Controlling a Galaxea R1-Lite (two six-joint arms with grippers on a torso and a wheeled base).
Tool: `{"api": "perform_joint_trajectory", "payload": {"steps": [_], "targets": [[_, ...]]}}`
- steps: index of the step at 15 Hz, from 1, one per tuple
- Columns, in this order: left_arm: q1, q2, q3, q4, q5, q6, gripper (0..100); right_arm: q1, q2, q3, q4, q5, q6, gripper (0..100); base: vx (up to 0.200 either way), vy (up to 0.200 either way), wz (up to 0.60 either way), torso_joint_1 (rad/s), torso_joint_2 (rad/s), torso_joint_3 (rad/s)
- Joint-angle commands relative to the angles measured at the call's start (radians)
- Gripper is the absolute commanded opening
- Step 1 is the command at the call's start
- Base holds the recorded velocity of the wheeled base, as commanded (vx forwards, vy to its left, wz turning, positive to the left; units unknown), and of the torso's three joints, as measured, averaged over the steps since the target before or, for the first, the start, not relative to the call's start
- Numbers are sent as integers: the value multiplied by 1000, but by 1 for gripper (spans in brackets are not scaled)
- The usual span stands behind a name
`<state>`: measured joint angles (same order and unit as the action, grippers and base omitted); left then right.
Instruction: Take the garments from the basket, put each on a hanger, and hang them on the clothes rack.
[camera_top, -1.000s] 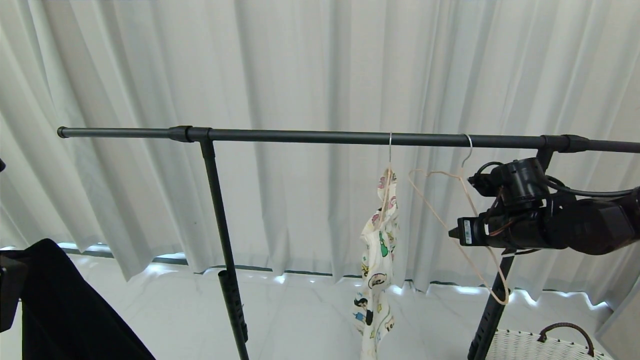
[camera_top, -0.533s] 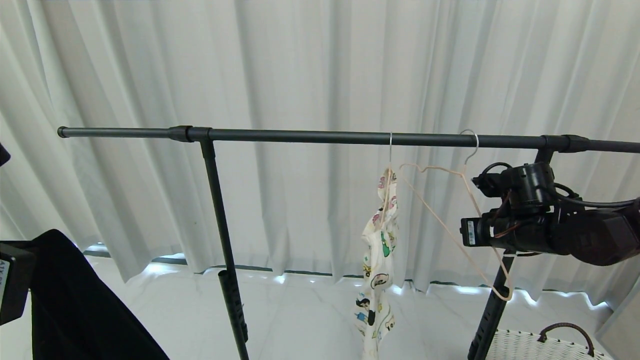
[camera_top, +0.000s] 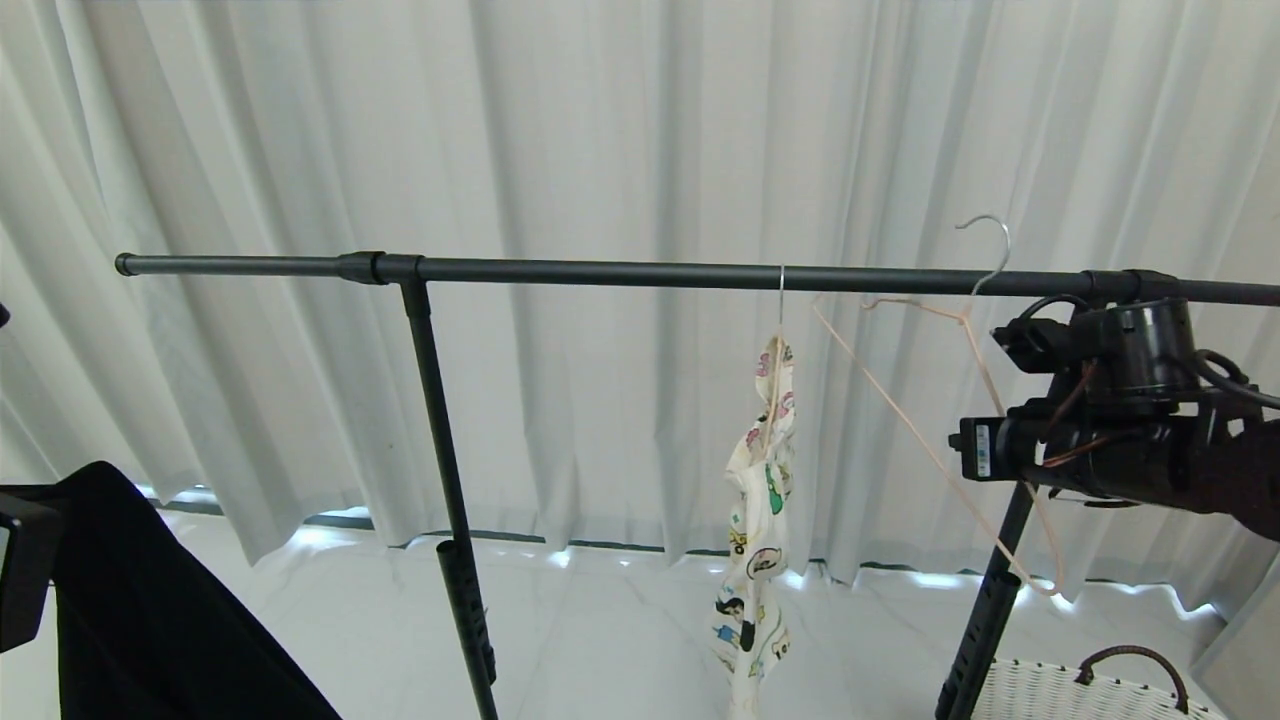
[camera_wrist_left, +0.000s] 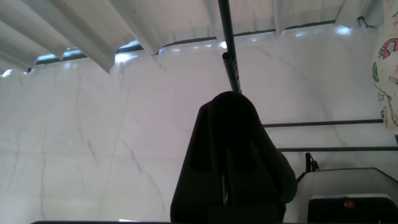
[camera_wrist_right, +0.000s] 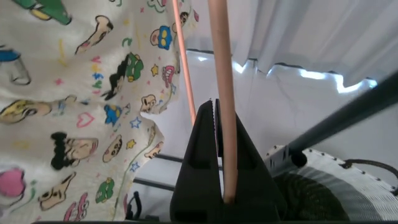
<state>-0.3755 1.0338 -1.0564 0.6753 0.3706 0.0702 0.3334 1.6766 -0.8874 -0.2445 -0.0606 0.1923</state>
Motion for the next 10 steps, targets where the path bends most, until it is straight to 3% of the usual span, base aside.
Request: {"api": "perform_joint_trajectory", "payload": {"steps": [1,4,5,10], "targets": [[0,-5,-1,0,1,0,0,-1,-87,48,2,-1,-4,0,0,0,0,0,0,0],[0,-6,-1,-34,2,2,0,-1,-288,251,8,-2,-77,0,0,0,0,0,0,0],[0,-6,-1,-43,2,2,0,-1,-339,298,21,-4,-103,0,-200,0,0,2,-2,-2],[-6,-8,-1,-45,1,2,0,10,-529,349,198,-1,-188,0,-200,0,0,2,2,7]]}}
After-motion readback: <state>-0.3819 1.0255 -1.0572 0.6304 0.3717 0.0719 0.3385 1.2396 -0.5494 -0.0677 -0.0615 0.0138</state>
